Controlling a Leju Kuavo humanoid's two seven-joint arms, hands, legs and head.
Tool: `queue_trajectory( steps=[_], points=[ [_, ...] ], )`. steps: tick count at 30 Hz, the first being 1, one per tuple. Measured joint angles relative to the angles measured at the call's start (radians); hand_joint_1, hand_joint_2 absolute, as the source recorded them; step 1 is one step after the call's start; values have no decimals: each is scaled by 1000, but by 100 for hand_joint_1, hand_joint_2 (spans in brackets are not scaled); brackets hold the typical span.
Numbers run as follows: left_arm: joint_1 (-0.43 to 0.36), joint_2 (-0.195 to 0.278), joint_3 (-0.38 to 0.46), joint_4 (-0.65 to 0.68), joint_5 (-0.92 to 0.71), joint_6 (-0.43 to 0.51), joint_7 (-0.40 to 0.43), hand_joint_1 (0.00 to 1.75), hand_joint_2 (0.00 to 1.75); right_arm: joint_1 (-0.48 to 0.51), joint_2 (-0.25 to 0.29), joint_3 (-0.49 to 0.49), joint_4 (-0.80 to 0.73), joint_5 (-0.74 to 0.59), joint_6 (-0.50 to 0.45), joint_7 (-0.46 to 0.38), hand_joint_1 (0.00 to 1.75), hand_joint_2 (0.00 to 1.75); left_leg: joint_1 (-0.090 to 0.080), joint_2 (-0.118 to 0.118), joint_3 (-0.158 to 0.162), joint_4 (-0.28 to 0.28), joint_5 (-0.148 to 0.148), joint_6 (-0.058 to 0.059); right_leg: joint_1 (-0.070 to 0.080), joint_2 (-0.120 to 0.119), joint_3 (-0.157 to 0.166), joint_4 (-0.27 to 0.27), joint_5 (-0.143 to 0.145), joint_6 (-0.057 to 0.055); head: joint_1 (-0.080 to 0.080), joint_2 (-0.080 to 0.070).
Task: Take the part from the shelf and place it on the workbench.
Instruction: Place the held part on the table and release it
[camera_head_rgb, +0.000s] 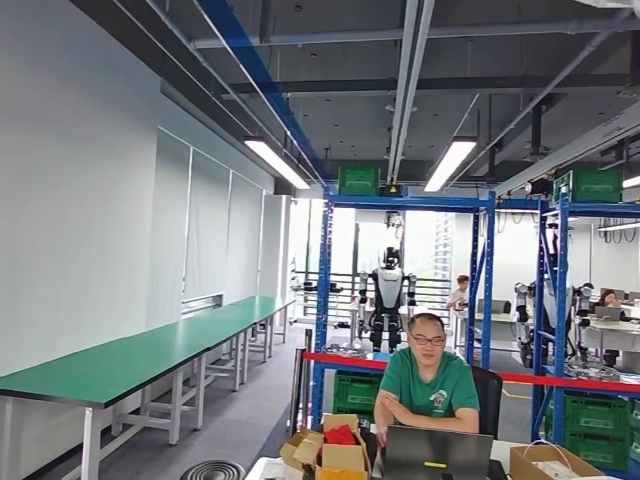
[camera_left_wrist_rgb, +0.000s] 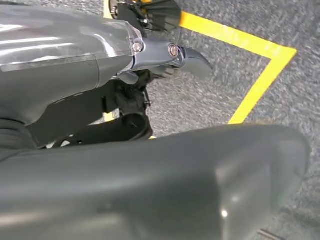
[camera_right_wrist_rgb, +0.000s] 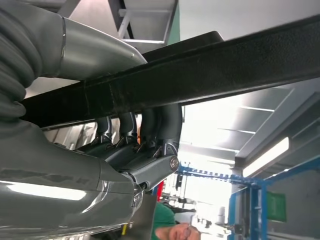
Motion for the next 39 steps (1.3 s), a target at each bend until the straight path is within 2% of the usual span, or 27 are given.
queue_trajectory(
  steps=[2,3,4,5,6,8,10,12,14,16,18,19,20,21,22,23,24,26,28,30,32,33,34,35,36,38,39],
  points=[
    [0,0,0,0,1,0,0,0,175,1,0,0,0,0,1,0,175,175,-2,8,2,0,-2,5,-2,-9,-61,127,-52,5,0,0],
    [1,0,0,0,1,0,0,0,175,2,0,-1,1,0,1,0,175,175,-3,13,3,0,-3,6,-3,-10,-84,173,-64,6,0,0],
    [1,1,0,0,1,0,0,0,175,3,-1,-2,2,0,1,0,175,175,-5,17,3,0,-3,6,-3,-11,-93,186,-59,5,0,0],
    [1,1,0,0,1,0,0,0,175,3,-1,-3,2,-1,1,0,175,175,-6,22,4,0,-4,7,-2,-13,-82,159,-36,3,0,0],
    [1,1,0,0,1,0,0,0,175,3,-1,-4,3,0,1,0,175,175,-8,26,6,0,-5,7,0,-19,-56,105,-4,-2,0,0],
    [0,0,0,0,1,0,0,0,175,1,0,-4,2,0,1,0,175,175,-11,36,11,-2,-9,6,13,-54,7,-25,45,-14,0,0],
    [1,0,0,0,1,0,0,0,175,-1,1,-4,1,0,1,0,175,175,-13,49,15,-5,-11,1,26,-77,35,-84,55,-24,0,0],
    [3,-2,0,0,1,0,0,0,175,-2,2,-5,0,0,2,0,175,175,-13,67,20,-9,-13,-6,29,-62,35,-91,58,-31,1,0],
    [2,-3,0,0,1,0,0,0,175,-2,2,-6,0,0,2,0,175,175,-12,65,19,5,-30,-14,25,-45,41,-103,65,-40,1,0],
    [1,-2,0,0,1,0,0,0,175,-3,4,-6,0,-1,2,0,175,175,-11,43,-16,89,-82,-17,18,-29,47,-112,69,-48,1,0],
    [4,-2,0,0,1,0,0,0,175,-2,4,-5,1,-1,2,0,175,175,-10,29,-76,214,-137,-20,16,-9,47,-111,70,-50,1,0],
    [6,-2,0,0,1,0,0,0,175,0,4,-6,1,-1,2,0,175,175,-10,27,-95,252,-144,-21,16,1,47,-110,70,-50,1,0],
    [7,-1,0,0,1,0,0,0,175,1,3,-6,2,-1,2,0,175,175,-9,25,-99,254,-132,-23,16,13,48,-109,69,-50,1,0],
    [7,-1,0,0,1,0,0,0,175,2,3,-6,3,-1,2,0,175,175,-8,22,-83,216,-101,-24,15,25,48,-107,69,-48,1,0],
    [7,0,0,0,1,0,0,0,175,3,3,-6,3,-1,2,0,175,175,-4,11,-56,153,-61,-26,13,37,48,-103,67,-46,1,0],
    [6,0,0,0,1,0,0,0,175,2,3,-6,3,-1,2,0,175,175,0,-11,-29,91,-31,-27,13,50,45,-98,64,-42,1,0],
    [6,0,0,0,1,0,0,0,175,2,3,-5,3,-1,2,0,175,175,4,-33,-8,42,-12,-27,12,61,40,-90,62,-37,0,0],
    [7,0,0,0,1,0,2,0,175,2,3,-5,3,-1,2,0,175,175,5,-59,4,10,-11,-24,9,78,28,-82,62,-27,0,0],
    [6,0,0,0,1,1,3,0,175,4,2,-6,3,-1,2,0,175,175,3,-47,4,5,-9,-14,4,87,22,-80,62,-18,1,0],
    [1,-1,0,0,1,0,2,0,175,3,1,-8,2,-1,2,0,175,175,5,-35,6,2,-6,-3,5,55,6,-45,38,-8,1,0],
    [1,-1,0,0,1,0,1,0,175,2,1,-9,2,-1,2,0,175,175,4,-23,8,2,-7,2,2,8,-45,63,-16,2,1,0],
    [3,0,0,0,1,0,1,0,175,3,1,-9,3,-1,2,0,175,175,3,-16,8,2,-8,4,-1,-5,-77,128,-41,6,0,0],
    [5,1,0,0,1,0,1,0,175,4,1,-10,3,-1,2,0,175,175,2,-11,9,2,-9,4,-3,-11,-101,176,-54,8,0,0],
    [6,1,0,0,1,1,1,0,175,5,0,-11,4,-1,2,0,175,175,1,-7,9,2,-10,5,-4,-14,-109,191,-49,10,0,0],
    [6,2,0,0,1,0,1,0,175,6,0,-11,4,-1,2,0,175,175,1,-5,11,2,-11,5,-4,-15,-98,166,-26,10,0,0],
    [4,1,0,0,1,0,0,0,175,5,0,-12,4,-1,2,1,175,175,0,-2,15,1,-15,3,-2,-17,-34,37,38,4,1,0],
    [2,1,0,0,2,0,0,0,175,4,1,-12,4,-1,2,1,175,175,-1,-2,16,1,-16,1,1,-18,-6,-23,60,-1,1,0]
  ],
)
